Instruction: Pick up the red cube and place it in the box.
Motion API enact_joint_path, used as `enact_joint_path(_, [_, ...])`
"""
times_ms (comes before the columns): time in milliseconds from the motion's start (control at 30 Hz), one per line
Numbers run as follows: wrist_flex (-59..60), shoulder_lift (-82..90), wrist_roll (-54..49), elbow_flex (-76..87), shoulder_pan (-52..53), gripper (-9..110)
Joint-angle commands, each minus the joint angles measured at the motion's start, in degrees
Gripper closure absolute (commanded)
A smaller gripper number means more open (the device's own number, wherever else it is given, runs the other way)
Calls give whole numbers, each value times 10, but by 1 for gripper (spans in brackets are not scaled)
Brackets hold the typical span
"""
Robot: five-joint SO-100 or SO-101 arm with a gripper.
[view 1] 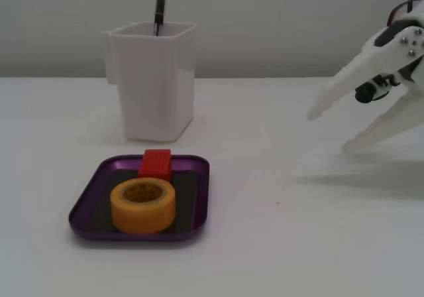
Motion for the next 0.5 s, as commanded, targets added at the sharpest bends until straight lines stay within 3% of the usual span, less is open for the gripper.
enact_joint_path(0, [3, 51, 3, 33, -4, 86])
enact_joint_path(133, [4, 51, 3, 40, -5, 88])
enact_joint_path(300, [5, 51, 3, 40, -5, 103])
enact_joint_path(467, [26, 51, 11, 38, -5, 101])
